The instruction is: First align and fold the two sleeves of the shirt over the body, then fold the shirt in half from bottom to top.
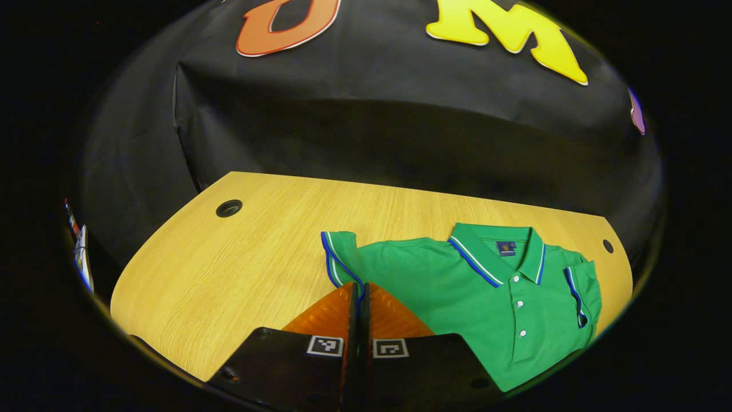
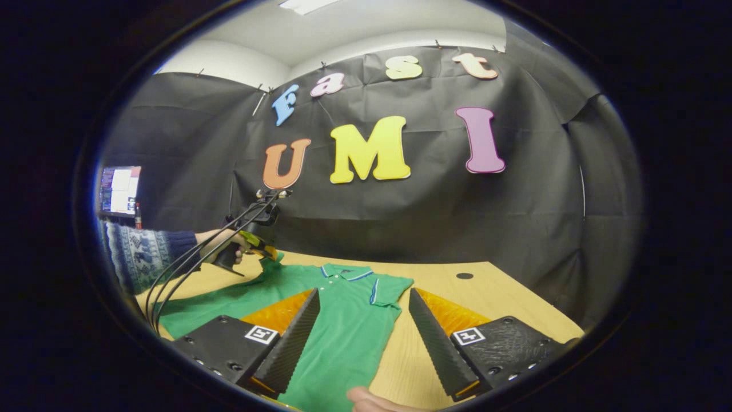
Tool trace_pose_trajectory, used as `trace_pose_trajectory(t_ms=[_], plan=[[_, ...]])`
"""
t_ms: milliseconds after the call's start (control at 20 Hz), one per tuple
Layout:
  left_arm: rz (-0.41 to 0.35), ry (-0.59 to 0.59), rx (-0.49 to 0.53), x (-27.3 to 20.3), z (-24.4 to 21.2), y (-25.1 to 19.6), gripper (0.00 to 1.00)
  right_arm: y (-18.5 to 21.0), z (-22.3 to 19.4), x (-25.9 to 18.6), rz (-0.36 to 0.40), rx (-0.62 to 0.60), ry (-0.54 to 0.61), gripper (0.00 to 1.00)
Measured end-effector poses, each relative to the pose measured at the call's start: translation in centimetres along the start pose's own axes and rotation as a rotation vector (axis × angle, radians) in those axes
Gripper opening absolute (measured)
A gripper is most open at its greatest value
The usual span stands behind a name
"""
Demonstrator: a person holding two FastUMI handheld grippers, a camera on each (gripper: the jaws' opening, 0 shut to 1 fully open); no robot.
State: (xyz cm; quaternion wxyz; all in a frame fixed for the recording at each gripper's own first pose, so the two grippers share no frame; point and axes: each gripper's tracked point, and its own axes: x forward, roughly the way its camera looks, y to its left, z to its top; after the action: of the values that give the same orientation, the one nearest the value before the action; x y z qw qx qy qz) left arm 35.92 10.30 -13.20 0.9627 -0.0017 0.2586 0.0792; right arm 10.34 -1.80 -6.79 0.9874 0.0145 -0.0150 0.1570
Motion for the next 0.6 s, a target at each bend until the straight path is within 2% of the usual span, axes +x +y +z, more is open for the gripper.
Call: trace_pose_trajectory(t_ms=[100,200,250,300,350,500,600], plan=[[-0.008,0.000,0.038,0.1,-0.3,-2.1,0.06,0.1,-0.3,0.1,0.002,0.011,0.008,0.96],[-0.021,-0.001,0.056,0.4,-0.7,-3.8,0.12,0.0,-0.6,0.2,-0.001,0.019,0.013,0.95],[-0.055,0.005,0.046,-0.4,-1.0,-5.3,0.25,-0.1,-0.8,0.2,-0.004,0.018,0.017,0.95],[-0.091,0.007,0.027,-0.4,-1.2,-6.6,0.46,-0.2,-0.9,0.4,-0.008,0.017,0.020,0.95],[-0.106,0.004,0.004,-1.1,-1.1,-6.9,0.88,0.0,-1.1,0.3,-0.008,0.017,0.022,0.95],[-0.048,-0.051,0.021,-2.1,-0.4,-5.9,0.89,0.6,-1.3,0.2,0.001,0.016,0.031,0.95],[-0.043,-0.103,0.042,-3.9,0.1,-5.7,0.88,0.9,-1.1,-0.1,-0.004,0.004,0.032,0.96]])
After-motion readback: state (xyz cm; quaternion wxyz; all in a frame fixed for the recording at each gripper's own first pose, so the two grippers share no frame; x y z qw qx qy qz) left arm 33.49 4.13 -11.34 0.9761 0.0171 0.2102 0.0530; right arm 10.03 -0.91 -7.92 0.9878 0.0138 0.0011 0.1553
